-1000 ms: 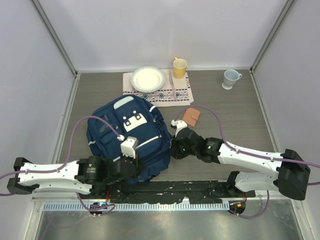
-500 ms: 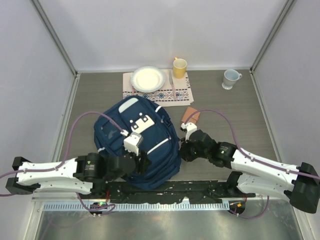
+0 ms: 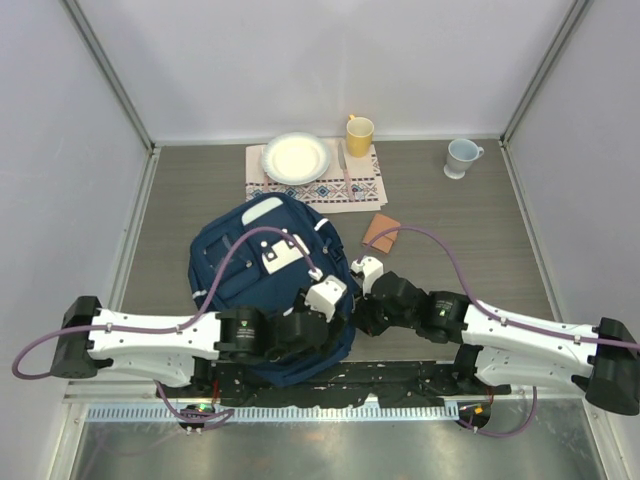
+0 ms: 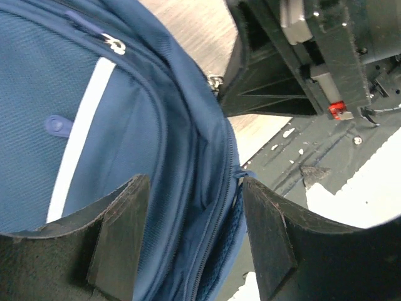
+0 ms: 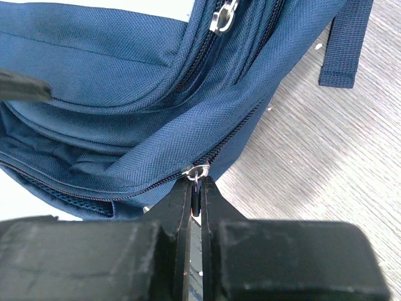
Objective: Pack the student bag
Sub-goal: Zip the student bag at the center of the board.
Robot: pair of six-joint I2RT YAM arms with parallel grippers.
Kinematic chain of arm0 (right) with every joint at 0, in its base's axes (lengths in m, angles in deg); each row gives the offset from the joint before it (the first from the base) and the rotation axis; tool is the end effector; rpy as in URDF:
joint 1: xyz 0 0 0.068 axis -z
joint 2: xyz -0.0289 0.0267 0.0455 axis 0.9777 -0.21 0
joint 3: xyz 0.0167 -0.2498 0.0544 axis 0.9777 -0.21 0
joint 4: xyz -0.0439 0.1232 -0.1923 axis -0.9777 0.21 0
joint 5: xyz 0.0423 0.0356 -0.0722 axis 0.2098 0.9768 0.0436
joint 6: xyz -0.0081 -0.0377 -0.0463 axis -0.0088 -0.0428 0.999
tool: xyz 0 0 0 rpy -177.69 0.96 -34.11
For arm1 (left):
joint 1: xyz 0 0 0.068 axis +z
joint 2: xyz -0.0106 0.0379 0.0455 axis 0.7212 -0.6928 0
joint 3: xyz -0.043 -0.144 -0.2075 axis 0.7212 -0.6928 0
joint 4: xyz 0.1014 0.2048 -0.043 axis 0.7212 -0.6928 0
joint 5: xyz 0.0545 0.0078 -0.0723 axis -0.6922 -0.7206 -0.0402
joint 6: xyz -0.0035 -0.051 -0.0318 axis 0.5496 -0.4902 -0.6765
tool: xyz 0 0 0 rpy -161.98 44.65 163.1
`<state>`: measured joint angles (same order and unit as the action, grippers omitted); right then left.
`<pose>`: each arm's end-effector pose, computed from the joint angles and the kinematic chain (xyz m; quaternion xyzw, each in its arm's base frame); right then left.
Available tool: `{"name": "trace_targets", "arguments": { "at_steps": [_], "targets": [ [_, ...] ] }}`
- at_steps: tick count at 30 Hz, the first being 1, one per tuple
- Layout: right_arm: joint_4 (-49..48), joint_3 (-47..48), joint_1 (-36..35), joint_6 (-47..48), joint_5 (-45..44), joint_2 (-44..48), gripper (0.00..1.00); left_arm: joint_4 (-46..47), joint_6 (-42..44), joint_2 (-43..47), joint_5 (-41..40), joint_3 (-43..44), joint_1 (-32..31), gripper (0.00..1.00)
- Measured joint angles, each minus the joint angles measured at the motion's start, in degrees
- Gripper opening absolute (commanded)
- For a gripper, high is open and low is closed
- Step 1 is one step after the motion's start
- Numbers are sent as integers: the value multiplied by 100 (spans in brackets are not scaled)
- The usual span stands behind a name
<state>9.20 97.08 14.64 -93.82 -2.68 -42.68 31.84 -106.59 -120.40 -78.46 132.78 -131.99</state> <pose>0.0868 0.1676 0.2154 -0.2844 0.8690 0.2684 0.3031 0.0384 -0.2099 0.2613 0.2689 0.8499 -0.2168 0.3979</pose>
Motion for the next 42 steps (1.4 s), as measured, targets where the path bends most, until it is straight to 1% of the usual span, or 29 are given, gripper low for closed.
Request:
{"name": "trace_targets", "arguments": {
  "at_steps": [5,6,7,9,12,13,14,16,17,19,20,21,25,30,35,39,42],
  "targets": [
    [20,0,-42,0,-107,46,1,439,28,-267,481,-9,-2,65],
    [22,0,-42,0,-114,59,1,586,26,-267,568,-31,-2,68],
    [24,-2,-42,0,-114,68,1,715,11,-264,632,-50,-2,68],
    [26,-2,-46,0,-114,79,1,1016,-17,-256,719,-151,-2,69],
    [28,-2,-46,0,-114,90,1,1198,-94,-271,719,-273,-2,68],
    [33,-4,-46,0,-114,116,1,1217,-149,-304,684,-291,-2,65],
    [39,-13,-46,0,-116,157,1,1213,-188,-345,638,-291,-2,58],
    [42,-31,-46,0,-116,295,1,1180,-382,-485,435,-291,-2,50],
    [50,-37,-46,0,-120,350,1,1158,-494,-570,328,-293,-2,38],
    [133,-59,-48,0,-133,452,1,1158,-728,-691,149,-321,-2,22],
    [155,-83,-48,0,-133,485,1,1158,-828,-706,61,-358,0,7],
    [173,-107,-50,0,-133,509,1,1161,-935,-704,4,-411,0,0],
    [151,-164,-83,-15,-131,535,1,1152,-1351,-575,-68,-581,-2,0],
    [-195,-166,-168,-68,-120,466,1,839,-1845,262,-11,-855,-2,0],
    [-776,-140,-219,-254,-212,160,1,42,-2428,1331,7,-984,-2,0],
    [-1106,-109,50,-304,-214,-129,1,-850,-2863,2114,9,-994,-9,0],
    [-1294,-96,280,-286,57,-256,1,-1156,-3073,2337,-35,-994,-7,0]
  ]
}}
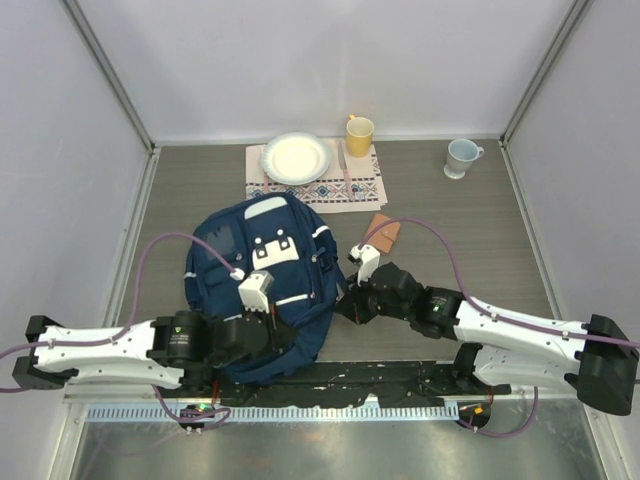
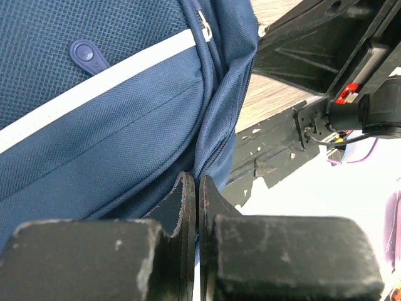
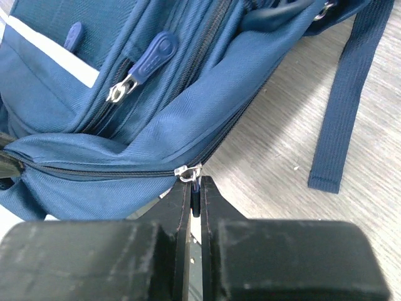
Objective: Pack the student bag
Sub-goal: Zip the student bag at the center of the board.
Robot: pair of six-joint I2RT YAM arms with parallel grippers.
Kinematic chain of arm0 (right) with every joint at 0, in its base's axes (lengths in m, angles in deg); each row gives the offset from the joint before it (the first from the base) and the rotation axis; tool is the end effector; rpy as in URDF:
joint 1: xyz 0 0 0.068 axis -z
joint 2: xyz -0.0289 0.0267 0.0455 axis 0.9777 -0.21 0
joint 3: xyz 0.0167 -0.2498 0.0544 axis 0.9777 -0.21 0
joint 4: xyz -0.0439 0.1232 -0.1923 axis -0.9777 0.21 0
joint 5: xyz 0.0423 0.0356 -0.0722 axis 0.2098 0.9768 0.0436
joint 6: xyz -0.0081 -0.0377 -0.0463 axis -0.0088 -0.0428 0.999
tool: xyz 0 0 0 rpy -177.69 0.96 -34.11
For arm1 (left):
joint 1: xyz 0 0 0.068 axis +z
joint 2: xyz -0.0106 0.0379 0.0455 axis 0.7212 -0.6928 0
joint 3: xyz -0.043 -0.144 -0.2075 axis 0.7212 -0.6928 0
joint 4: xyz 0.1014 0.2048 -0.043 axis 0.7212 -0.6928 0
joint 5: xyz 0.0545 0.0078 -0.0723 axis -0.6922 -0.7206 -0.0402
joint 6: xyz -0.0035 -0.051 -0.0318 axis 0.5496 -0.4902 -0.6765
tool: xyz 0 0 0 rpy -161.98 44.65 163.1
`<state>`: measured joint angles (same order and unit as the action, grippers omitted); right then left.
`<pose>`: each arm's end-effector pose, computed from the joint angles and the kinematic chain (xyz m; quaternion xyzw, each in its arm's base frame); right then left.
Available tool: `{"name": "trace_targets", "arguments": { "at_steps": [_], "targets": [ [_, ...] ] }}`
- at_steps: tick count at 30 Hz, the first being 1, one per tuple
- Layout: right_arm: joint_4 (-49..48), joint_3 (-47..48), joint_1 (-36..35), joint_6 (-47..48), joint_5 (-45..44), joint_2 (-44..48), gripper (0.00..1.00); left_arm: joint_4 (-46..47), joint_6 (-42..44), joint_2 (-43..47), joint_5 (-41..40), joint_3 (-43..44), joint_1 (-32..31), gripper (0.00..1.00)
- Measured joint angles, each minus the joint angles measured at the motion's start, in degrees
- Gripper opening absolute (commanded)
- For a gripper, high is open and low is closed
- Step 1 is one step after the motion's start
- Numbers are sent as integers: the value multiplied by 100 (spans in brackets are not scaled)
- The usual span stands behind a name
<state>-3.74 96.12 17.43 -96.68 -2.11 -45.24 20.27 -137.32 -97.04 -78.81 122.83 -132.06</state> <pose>0.1041 0.1802 0.2233 -0.2319 0.8470 0.3241 0.3518 0.0324 -0.1271 0.2532 0.0284 0.8847 -0.3279 0.3301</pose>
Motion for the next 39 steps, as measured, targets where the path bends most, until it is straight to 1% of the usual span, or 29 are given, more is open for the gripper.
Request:
{"name": "trace_targets", "arguments": {
  "at_steps": [6,11,16,21,26,27,28,30,31,33,34,36,39],
  "targets": [
    [-122,92,457,186,341,-417,1,-520,-262,262,-24,15,-2,0],
    [-404,214,857,299,562,-955,1,-861,-260,717,-122,42,-2,0],
    [-717,264,1095,369,717,-1241,1,-1119,-168,1126,-186,42,-2,0],
    [-863,343,1276,459,776,-1596,1,-1095,136,1099,-142,42,-2,0],
    [-979,358,1388,452,743,-1888,1,-953,625,997,9,42,0,0],
    [-999,356,1397,448,748,-1891,4,-922,721,1001,28,42,0,0],
    [-1027,350,1405,439,756,-1886,20,-901,800,1012,50,42,0,0],
    [-1106,306,1421,411,802,-1851,32,-879,905,1058,66,42,4,0],
    [-1134,256,1436,387,793,-1803,45,-879,968,1086,85,42,4,0],
    [-1082,87,1556,302,785,-1556,58,-898,1045,1123,127,42,4,0],
    [-984,-4,1628,264,754,-1366,67,-914,1097,1126,146,42,4,0],
    [-761,-140,1746,162,726,-909,76,-942,1156,1108,197,42,4,0],
    [-498,-234,1803,-79,654,-55,80,-911,1237,986,275,42,4,0]
  ]
}}
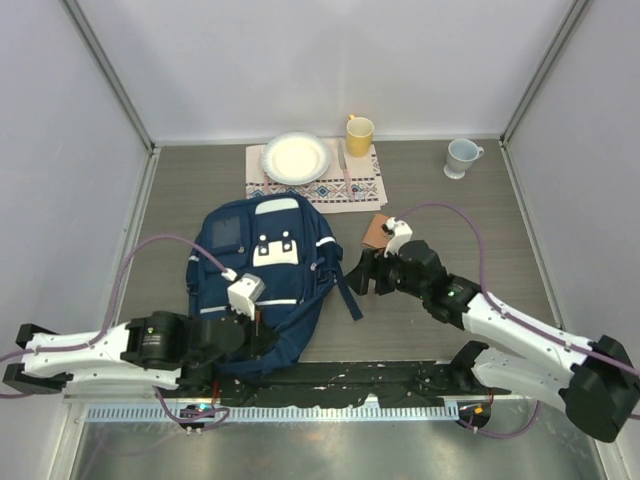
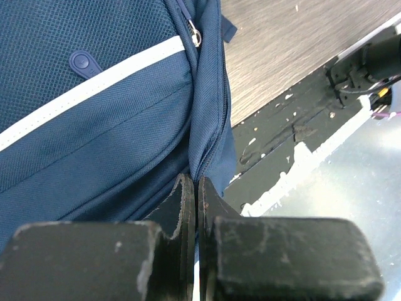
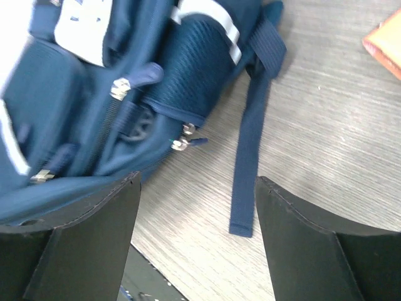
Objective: Pack the student bag
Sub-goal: Zip the student bag at the center of the board.
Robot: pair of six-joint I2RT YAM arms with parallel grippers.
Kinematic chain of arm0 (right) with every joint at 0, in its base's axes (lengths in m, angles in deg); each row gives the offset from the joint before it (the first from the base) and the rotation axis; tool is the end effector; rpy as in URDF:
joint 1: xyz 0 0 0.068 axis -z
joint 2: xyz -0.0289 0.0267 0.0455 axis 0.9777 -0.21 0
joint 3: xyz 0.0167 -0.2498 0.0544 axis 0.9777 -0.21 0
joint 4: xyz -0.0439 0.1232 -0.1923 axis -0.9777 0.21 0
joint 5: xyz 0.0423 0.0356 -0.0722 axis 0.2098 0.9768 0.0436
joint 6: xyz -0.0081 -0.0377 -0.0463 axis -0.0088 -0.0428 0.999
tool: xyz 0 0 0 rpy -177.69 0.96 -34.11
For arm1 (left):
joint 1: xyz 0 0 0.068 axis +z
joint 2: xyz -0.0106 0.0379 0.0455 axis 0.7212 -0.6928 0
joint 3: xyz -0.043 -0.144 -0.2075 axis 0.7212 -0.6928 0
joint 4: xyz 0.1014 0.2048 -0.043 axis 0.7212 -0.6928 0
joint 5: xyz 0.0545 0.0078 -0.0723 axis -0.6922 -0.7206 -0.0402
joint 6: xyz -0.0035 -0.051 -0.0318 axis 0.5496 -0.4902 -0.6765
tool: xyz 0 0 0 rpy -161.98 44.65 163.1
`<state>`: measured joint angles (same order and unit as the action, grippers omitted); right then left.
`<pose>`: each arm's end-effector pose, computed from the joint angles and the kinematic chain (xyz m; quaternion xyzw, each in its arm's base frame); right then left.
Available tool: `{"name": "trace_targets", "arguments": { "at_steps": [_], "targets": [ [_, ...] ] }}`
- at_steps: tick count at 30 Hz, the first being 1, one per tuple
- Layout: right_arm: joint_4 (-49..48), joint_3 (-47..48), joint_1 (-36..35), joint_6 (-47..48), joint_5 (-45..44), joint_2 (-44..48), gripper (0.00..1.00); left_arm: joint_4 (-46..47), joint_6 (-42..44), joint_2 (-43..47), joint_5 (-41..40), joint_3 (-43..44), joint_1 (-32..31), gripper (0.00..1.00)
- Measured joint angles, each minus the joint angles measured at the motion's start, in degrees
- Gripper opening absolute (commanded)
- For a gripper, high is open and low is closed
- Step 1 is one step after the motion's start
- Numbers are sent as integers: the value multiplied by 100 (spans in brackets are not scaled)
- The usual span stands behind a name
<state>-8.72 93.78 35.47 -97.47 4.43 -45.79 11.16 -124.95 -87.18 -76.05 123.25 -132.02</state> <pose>0.1529 0.1443 0.2172 -0.1169 0.8611 0.3171 0.3799 0.0281 -0.0919 0.2569 0.1307 0.8762 -0.3086 0.3464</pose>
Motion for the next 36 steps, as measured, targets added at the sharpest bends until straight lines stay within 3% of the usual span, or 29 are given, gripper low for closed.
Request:
{"name": "trace_targets", "arguments": {
  "at_steps": [5,12,16,19,26,32,34,35,36],
  "targets": [
    [-9,33,9,-516,-164,334,81,175,155,-448,175,0,0,0],
    [-424,297,59,-1266,-317,-1397,78,680,361,-704,271,-35,2,0],
    [-916,289,83,-1609,-63,-1801,78,896,411,-802,282,-118,0,0],
    [-1134,107,94,-1840,-153,-1598,79,1051,428,-822,282,-177,0,0],
    [-1252,-573,92,-2269,-544,-57,79,1204,470,-828,284,-240,0,0],
    [-1878,-393,92,-2433,-254,-833,78,1314,505,-863,297,-254,2,0],
    [-2090,-299,92,-2472,-133,-1353,75,1381,520,-868,302,-289,2,0],
    [-2164,-258,92,-2481,-76,-1572,54,1427,522,-868,306,-315,2,0],
    [-2234,-216,92,-2500,-28,-1797,40,1482,527,-868,310,-350,2,0]
  ]
}}
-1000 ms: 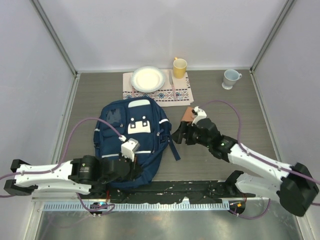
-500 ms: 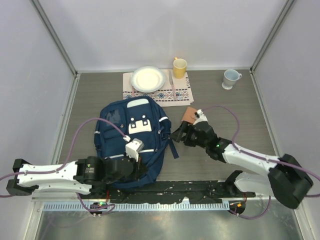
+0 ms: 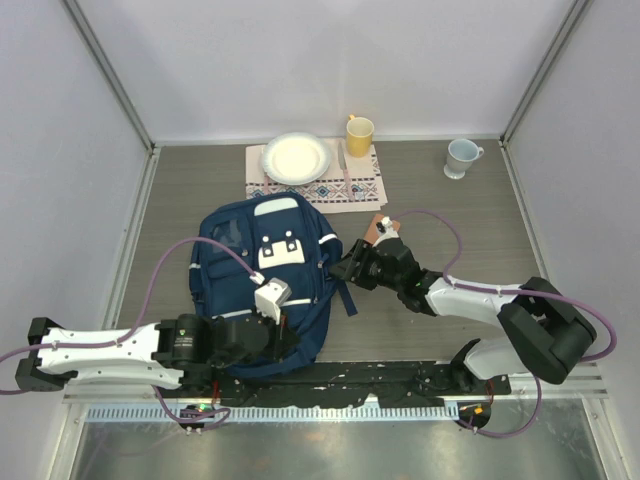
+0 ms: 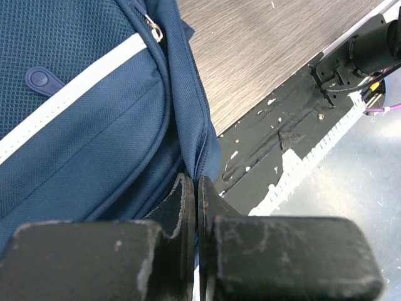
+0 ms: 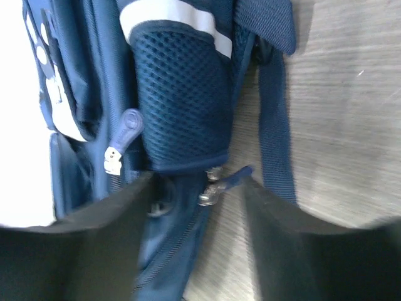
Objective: Pack the student bag
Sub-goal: Zip the student bag at the center of the board.
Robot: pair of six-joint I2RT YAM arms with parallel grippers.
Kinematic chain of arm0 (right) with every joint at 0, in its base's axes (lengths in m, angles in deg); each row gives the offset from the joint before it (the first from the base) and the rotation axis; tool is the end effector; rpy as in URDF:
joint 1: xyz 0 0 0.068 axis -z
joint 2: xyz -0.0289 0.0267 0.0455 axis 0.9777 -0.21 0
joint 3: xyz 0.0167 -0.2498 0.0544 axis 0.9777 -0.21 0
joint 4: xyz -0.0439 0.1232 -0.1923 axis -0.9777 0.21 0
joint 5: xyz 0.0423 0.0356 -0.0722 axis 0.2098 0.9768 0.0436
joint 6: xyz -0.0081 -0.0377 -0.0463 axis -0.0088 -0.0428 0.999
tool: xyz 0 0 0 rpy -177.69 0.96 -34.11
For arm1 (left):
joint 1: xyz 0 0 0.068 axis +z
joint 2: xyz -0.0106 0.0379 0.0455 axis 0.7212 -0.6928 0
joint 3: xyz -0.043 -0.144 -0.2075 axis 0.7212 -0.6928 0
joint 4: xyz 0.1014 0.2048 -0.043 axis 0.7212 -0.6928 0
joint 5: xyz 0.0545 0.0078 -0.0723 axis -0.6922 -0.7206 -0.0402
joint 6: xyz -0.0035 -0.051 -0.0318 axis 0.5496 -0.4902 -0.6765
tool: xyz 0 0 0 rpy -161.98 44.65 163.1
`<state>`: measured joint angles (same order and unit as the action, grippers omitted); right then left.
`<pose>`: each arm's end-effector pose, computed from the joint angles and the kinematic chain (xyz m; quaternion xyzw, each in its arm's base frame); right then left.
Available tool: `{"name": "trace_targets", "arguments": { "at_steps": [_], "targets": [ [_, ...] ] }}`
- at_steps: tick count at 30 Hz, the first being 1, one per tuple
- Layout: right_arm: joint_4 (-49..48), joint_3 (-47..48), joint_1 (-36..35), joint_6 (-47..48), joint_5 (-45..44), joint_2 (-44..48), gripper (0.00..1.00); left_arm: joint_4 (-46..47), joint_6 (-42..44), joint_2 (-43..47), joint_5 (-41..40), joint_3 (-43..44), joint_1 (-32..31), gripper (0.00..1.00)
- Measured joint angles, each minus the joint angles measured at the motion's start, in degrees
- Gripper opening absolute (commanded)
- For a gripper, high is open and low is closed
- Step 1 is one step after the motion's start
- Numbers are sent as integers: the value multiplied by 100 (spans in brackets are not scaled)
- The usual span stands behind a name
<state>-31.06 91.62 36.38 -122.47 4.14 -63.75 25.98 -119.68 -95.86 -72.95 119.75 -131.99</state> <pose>0.1886 0.1711 0.1788 0.0787 0.8557 0.4002 0.3185 0.0289 -0.1323 0.2465 0.1755 0.8636 -0.3233 0.3447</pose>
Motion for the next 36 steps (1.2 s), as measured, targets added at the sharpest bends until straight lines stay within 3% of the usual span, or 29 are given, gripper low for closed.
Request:
{"name": "trace_targets", "arguments": {
  "at_steps": [2,4,5,7,8,10,11,12,21,31,36],
  "targets": [
    [-131,24,0,-22,79,-208,12,142,15,0,11,-98,0,5],
    [-278,31,-2,-140,85,-223,2,262,24,0,33,-201,4,5],
    [-310,33,-2,-122,68,-197,1,319,31,0,44,-240,4,13],
    [-282,31,0,-136,-13,-140,1,407,57,0,55,-275,4,37],
    [-234,31,-2,-131,-85,-83,1,442,94,0,48,-284,2,59],
    [-42,17,-13,-118,-271,94,1,645,98,0,26,-286,2,75],
    [81,-11,-35,-116,-417,234,1,741,87,0,-22,-284,4,90],
    [210,-57,-46,-111,-577,413,1,820,103,0,-72,-282,4,99],
    [1412,-505,321,46,-1766,1919,1,809,1029,-791,-1248,619,181,100],
    [1486,-647,385,50,-1814,1989,1,737,1469,-2647,-1506,1574,483,100],
    [1502,-664,385,52,-1773,2046,2,251,1093,-2352,-1681,1128,483,100]
  ]
}}
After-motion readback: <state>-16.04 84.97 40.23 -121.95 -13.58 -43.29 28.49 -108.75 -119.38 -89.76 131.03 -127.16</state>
